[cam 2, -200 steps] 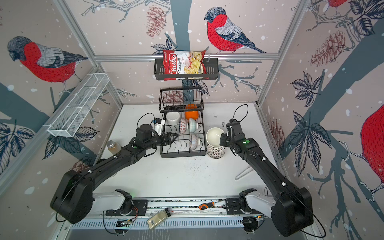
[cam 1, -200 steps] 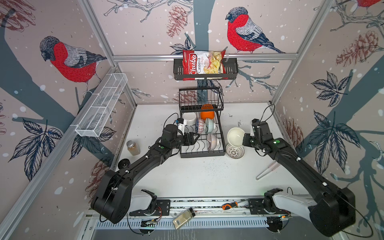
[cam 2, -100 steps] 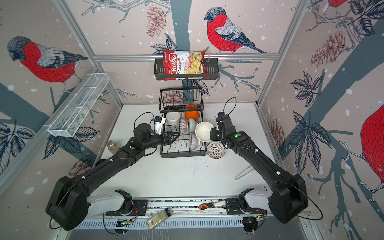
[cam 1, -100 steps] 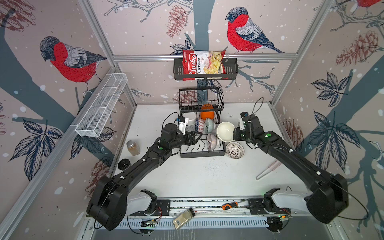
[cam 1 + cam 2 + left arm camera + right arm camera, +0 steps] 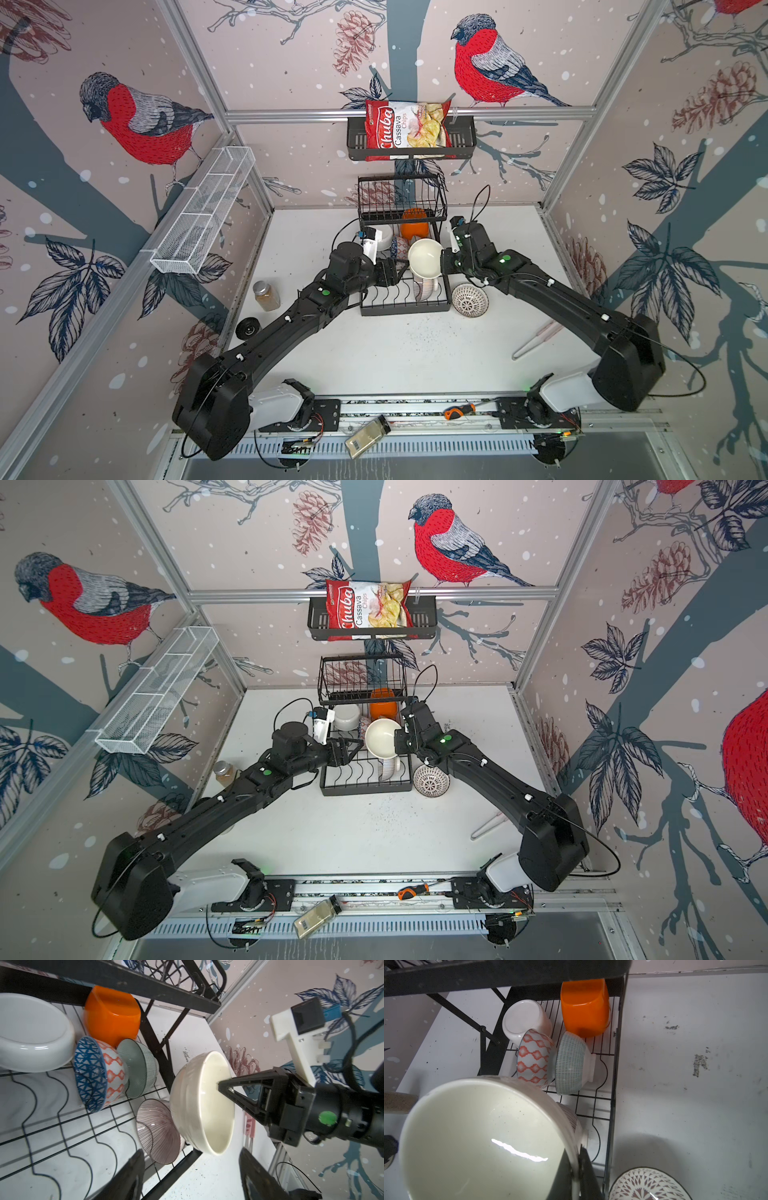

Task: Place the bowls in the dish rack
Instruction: 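Grasp the cream bowl rim with the right gripper and lift it, then carry the cream bowl over the rack while the left gripper reaches to grip it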

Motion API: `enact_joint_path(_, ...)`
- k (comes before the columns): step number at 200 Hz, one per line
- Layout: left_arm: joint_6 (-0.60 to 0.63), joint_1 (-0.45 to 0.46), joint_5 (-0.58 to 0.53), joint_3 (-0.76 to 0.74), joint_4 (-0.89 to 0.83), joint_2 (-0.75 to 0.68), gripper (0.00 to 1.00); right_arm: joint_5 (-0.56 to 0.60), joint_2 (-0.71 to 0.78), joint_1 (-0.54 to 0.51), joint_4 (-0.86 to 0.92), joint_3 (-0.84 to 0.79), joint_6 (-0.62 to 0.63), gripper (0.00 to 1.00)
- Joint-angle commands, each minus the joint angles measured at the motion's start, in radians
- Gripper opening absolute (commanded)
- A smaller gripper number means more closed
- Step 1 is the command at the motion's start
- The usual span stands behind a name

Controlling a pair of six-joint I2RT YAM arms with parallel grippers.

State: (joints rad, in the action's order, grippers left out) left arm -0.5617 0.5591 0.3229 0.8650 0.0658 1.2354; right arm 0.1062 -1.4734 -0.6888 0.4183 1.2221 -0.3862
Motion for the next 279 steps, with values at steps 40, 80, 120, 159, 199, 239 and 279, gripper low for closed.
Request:
enact_joint_path(40, 0.042, 0.015, -0.144, 0.057, -0.125, 0.019, 0.68, 0.075, -0.076, -0.073, -0.069, 0.082, 0.020, 0.00)
enact_joint_path(80, 0.046, 0.020, -0.233, 0.084, -0.195, 0.046, 0.65, 0.155, -0.138, -0.127, -0.052, 0.143, 0.027, 0.00)
enact_joint_path(120, 0.032, 0.024, -0.315, 0.089, -0.231, 0.062, 0.57, 0.242, -0.193, -0.189, -0.043, 0.191, 0.025, 0.00)
enact_joint_path(159, 0.017, 0.024, -0.385, 0.089, -0.260, 0.075, 0.48, 0.291, -0.230, -0.234, -0.050, 0.218, 0.010, 0.00)
enact_joint_path(199, 0.006, 0.024, -0.423, 0.085, -0.273, 0.087, 0.37, 0.306, -0.247, -0.261, -0.063, 0.226, -0.001, 0.00)
enact_joint_path(239, -0.012, 0.024, -0.449, 0.078, -0.265, 0.093, 0.27, 0.309, -0.247, -0.277, -0.086, 0.217, -0.013, 0.00)
enact_joint_path(279, -0.018, 0.024, -0.450, 0.075, -0.254, 0.096, 0.17, 0.291, -0.248, -0.281, -0.107, 0.209, -0.020, 0.00)
